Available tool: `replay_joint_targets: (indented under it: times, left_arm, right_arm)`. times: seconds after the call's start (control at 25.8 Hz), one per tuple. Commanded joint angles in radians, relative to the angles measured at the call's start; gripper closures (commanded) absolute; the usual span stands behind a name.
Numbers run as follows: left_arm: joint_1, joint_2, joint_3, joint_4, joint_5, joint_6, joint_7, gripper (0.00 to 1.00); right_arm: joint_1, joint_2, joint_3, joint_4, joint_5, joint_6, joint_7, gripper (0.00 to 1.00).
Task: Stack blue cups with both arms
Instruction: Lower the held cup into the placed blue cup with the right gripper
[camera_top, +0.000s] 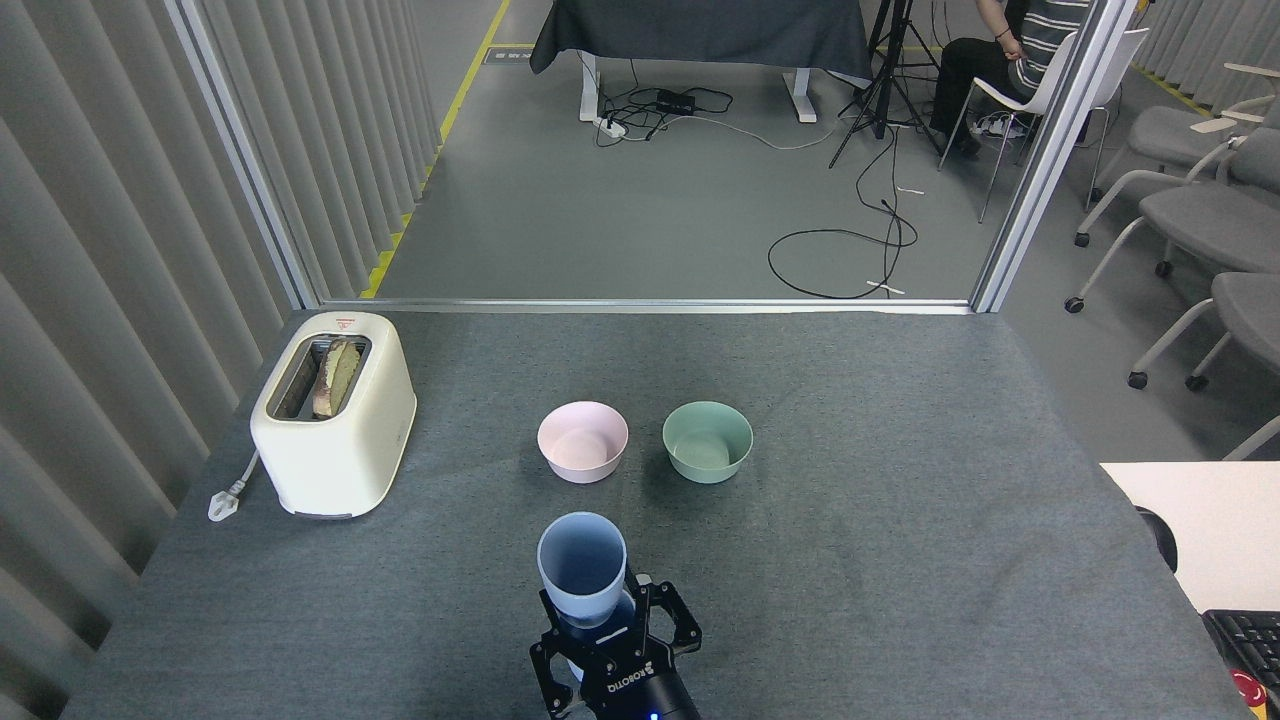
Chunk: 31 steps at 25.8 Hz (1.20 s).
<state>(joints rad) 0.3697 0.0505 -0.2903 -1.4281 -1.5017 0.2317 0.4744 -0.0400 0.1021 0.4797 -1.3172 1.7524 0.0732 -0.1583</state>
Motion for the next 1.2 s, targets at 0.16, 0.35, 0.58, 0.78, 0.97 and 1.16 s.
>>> replay_joint_targets:
  times: [0.16,0.35,0.58,0.78,0.97,1.16]
  left_arm:
    - [0.000,0.000,0.000,0.000,0.000,0.000,0.000,0.00]
    - [0.002,0.000,0.000,0.000,0.000,0.000,0.000,0.00]
    - [0.002,0.000,0.002,0.000,0.000,0.001,0.000,0.00]
    - [0.002,0.000,0.002,0.000,0.000,0.001,0.000,0.00]
    - [0.002,0.000,0.002,0.000,0.000,0.001,0.000,0.00]
    - [0.002,0.000,0.002,0.001,0.000,0.001,0.000,0.00]
  right_arm:
    - [0.000,0.001,-0.003,0.009,-0.004,-0.003,-0.001,0.35]
    - [0.003,-0.001,0.004,0.009,-0.002,-0.004,-0.001,0.34]
    - [0.028,-0.005,0.005,-0.008,-0.001,-0.003,-0.001,0.34]
    - [0.040,-0.007,0.000,-0.011,-0.001,-0.001,-0.003,0.33]
    - [0.032,-0.002,-0.013,0.001,-0.004,-0.003,0.000,0.22]
    - [0.028,-0.002,-0.015,0.006,-0.007,-0.001,0.002,0.06]
